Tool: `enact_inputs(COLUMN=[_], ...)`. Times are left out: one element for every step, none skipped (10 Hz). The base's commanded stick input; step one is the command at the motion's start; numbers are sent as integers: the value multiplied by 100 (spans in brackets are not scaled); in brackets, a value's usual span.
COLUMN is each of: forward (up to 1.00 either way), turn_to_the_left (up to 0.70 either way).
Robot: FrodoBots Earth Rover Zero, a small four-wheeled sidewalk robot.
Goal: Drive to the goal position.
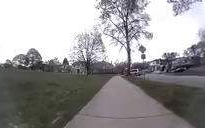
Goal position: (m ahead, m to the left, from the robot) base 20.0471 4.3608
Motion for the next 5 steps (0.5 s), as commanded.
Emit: enact_inputs(forward=[100, 100, 100, 100, 100], turn_to_the_left=[0, 0, 0, -7, -23])
